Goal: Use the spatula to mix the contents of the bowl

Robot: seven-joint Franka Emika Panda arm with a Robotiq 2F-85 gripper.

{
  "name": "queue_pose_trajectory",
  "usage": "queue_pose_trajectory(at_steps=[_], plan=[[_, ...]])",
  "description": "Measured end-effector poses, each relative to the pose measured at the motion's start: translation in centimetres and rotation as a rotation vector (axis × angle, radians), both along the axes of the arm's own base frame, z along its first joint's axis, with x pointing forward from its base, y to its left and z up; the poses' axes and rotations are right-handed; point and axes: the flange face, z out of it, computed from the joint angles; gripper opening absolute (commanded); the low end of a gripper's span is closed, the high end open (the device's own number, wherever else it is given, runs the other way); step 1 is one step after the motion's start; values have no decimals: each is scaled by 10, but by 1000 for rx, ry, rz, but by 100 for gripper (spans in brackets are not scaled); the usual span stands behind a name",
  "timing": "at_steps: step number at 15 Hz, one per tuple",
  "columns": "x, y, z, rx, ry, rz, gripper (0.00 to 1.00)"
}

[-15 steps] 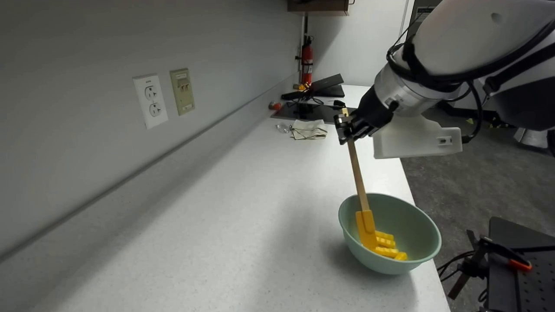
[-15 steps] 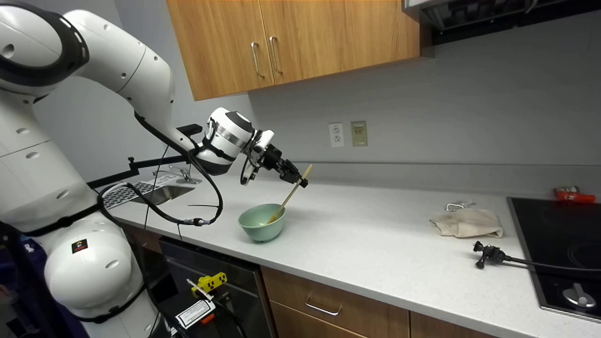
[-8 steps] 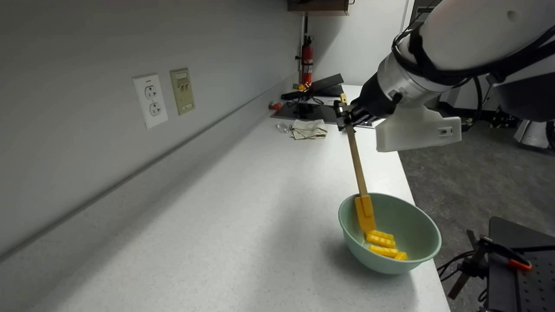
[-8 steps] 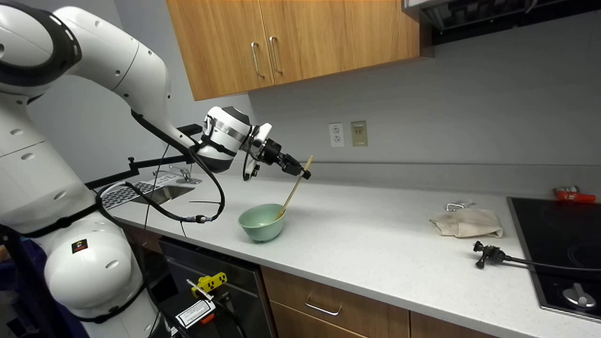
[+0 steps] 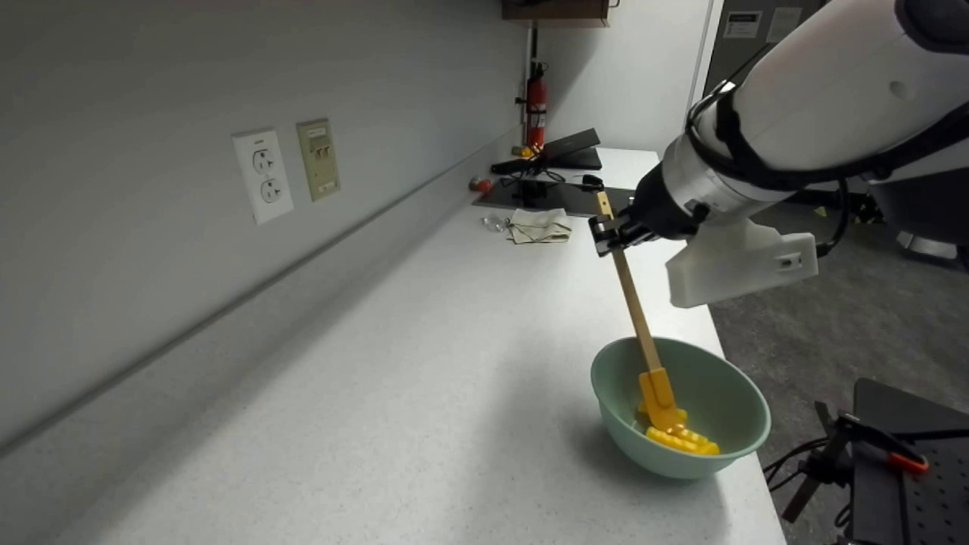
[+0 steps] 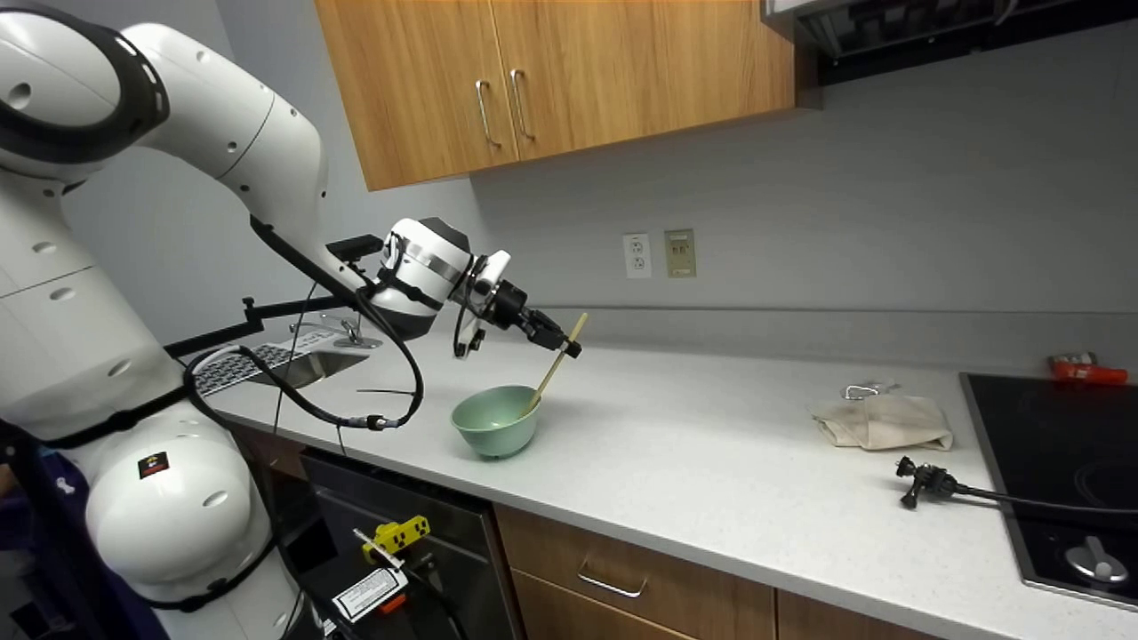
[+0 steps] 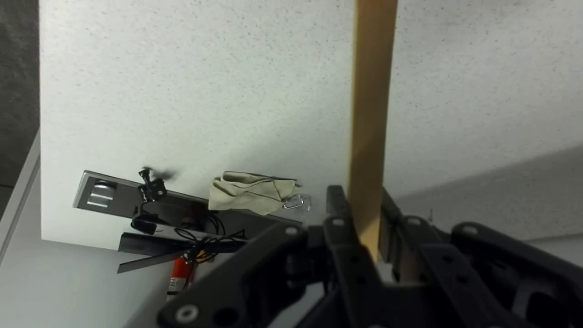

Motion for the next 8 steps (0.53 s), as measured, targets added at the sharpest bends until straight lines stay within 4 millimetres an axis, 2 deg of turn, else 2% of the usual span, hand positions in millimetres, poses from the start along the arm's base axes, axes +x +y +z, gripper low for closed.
queue_pose_trajectory(at_steps=[8], plan=[[6, 1, 7, 46, -8, -13, 4]])
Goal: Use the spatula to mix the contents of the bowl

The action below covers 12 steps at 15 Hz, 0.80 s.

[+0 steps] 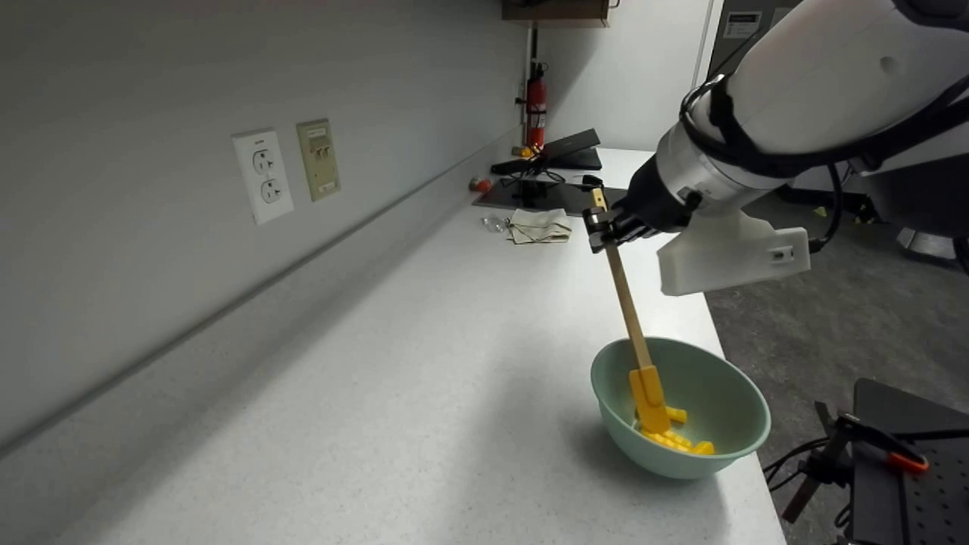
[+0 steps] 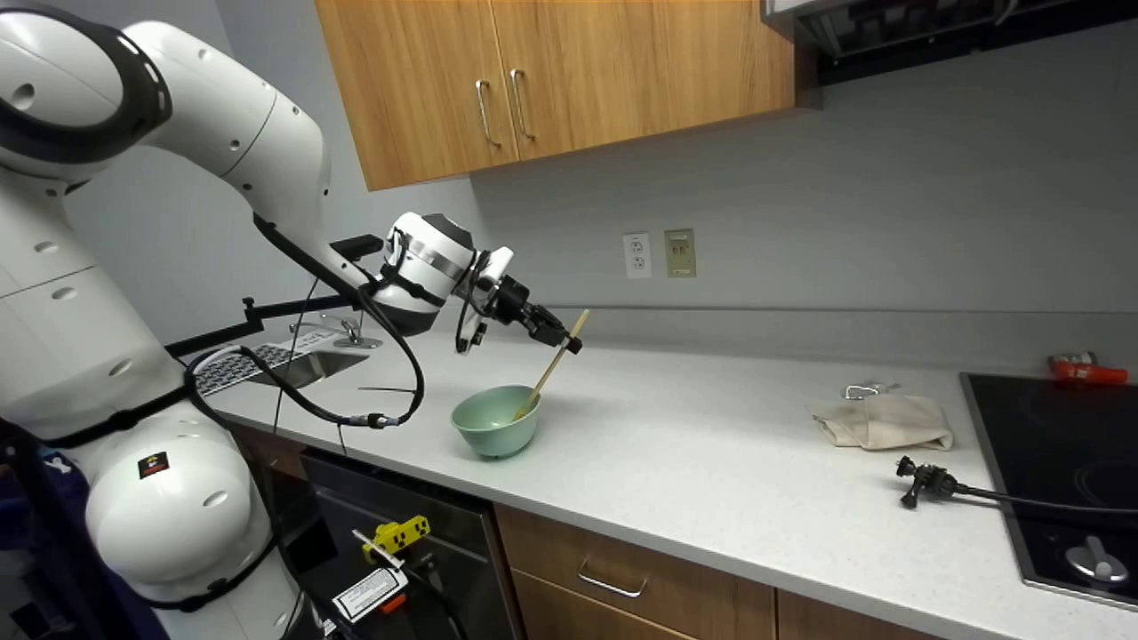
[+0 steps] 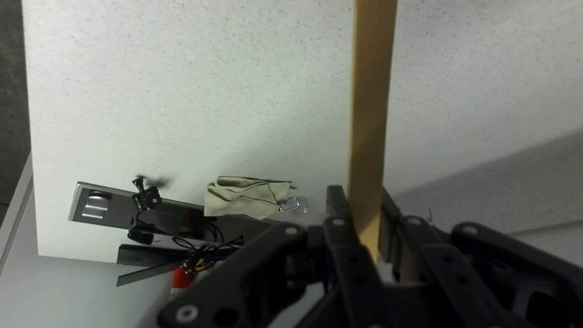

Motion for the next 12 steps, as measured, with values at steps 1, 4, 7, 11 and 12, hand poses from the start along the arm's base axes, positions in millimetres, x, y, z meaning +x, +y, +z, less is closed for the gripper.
queue_pose_trajectory(at_steps=[1, 4, 7, 11, 12], plan=[[1, 0, 2, 4, -4, 1, 4], [3, -2, 3, -1, -8, 2, 4], [2, -4, 0, -4, -1, -1, 4], [2, -5, -5, -9, 9, -4, 4], [2, -5, -7, -4, 15, -9, 4]])
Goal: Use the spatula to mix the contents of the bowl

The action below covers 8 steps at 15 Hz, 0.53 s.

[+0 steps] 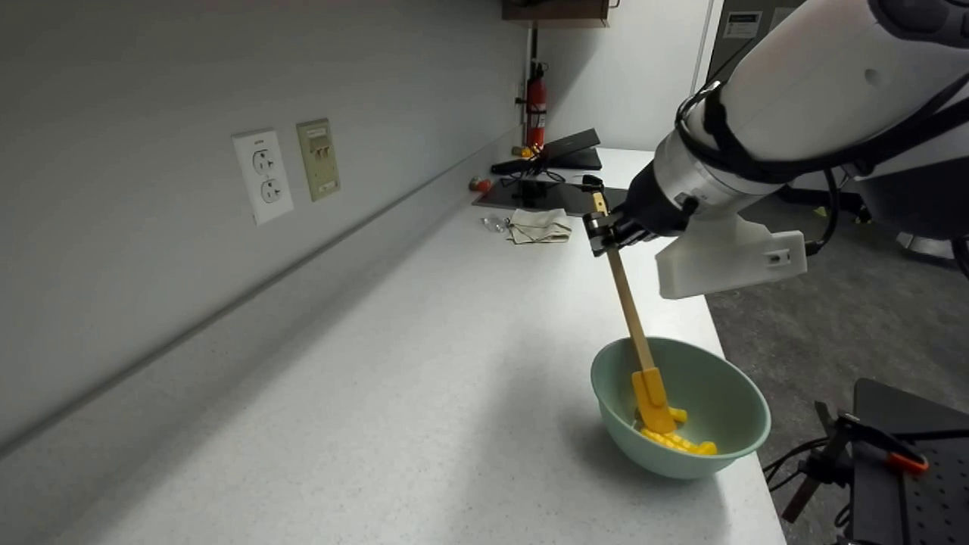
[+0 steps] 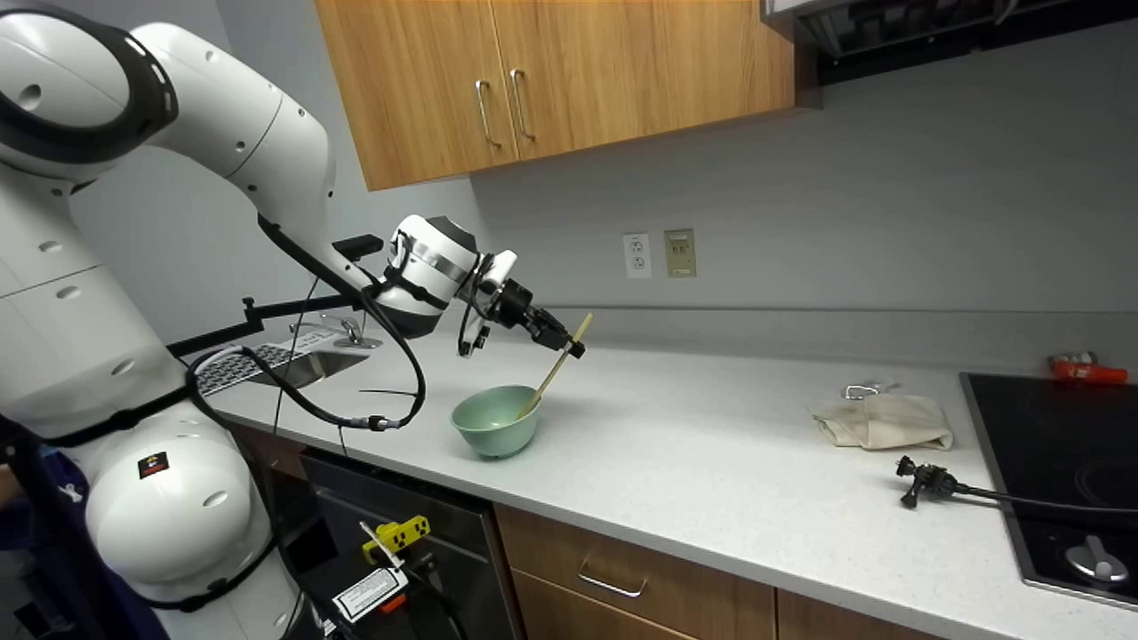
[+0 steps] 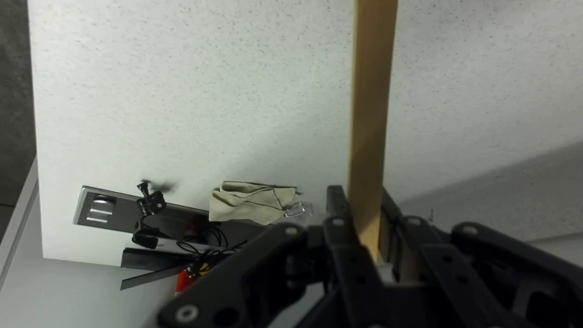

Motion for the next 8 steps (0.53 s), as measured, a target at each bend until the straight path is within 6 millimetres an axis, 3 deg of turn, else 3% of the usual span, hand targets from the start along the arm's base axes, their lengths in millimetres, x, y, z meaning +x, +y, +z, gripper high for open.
queue_pose_trajectory(at_steps=[8], plan=[[8, 4, -8, 82, 51, -63, 4]])
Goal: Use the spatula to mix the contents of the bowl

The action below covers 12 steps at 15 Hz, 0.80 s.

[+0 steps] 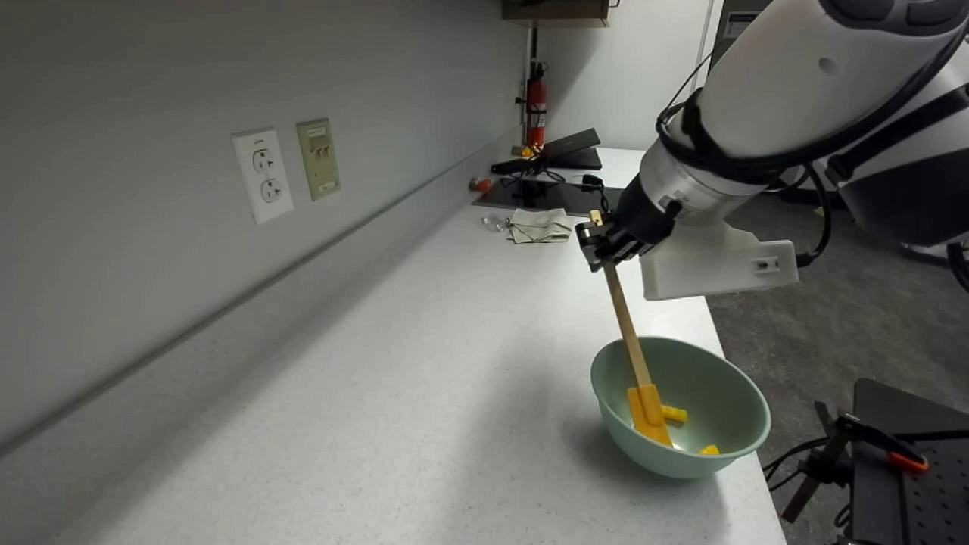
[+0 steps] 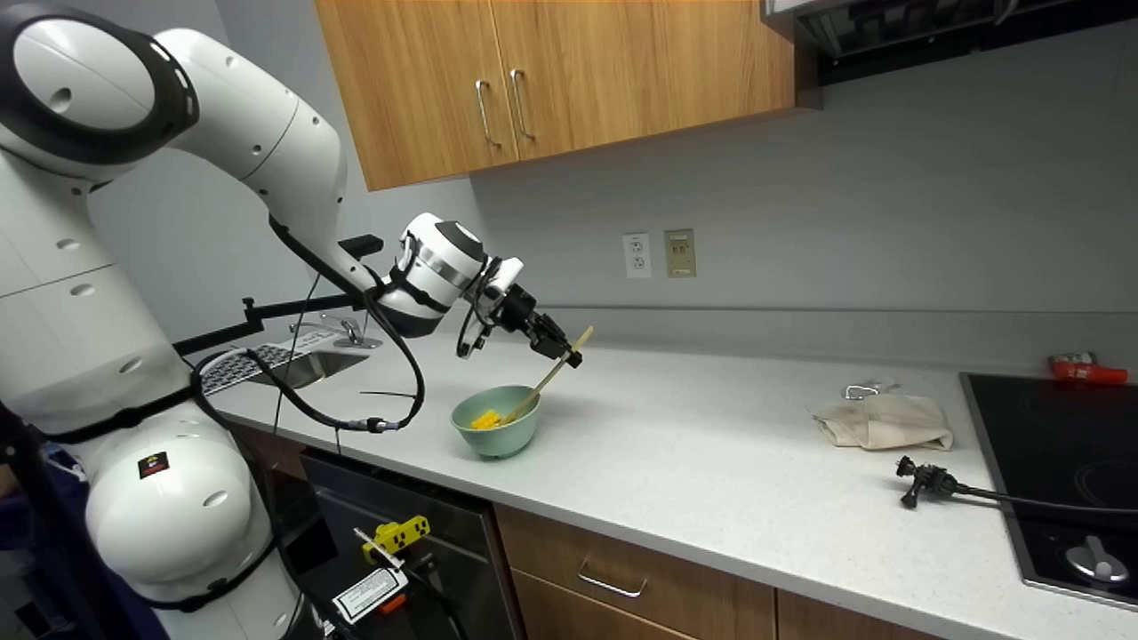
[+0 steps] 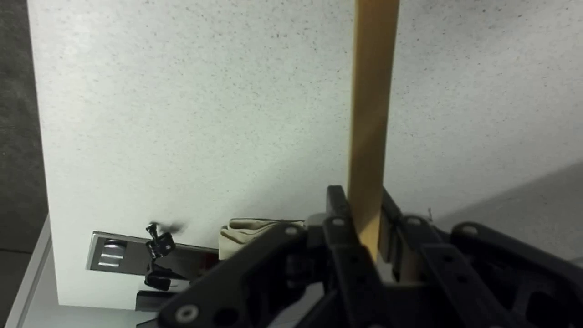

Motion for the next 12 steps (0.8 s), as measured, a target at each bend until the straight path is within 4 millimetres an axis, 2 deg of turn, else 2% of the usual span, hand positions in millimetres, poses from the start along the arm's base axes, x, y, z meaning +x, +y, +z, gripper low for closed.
queue_pose_trajectory(at_steps=[6, 12], plan=[[7, 2, 15, -23, -44, 23, 4], [4, 0, 11, -65, -29, 23, 4]])
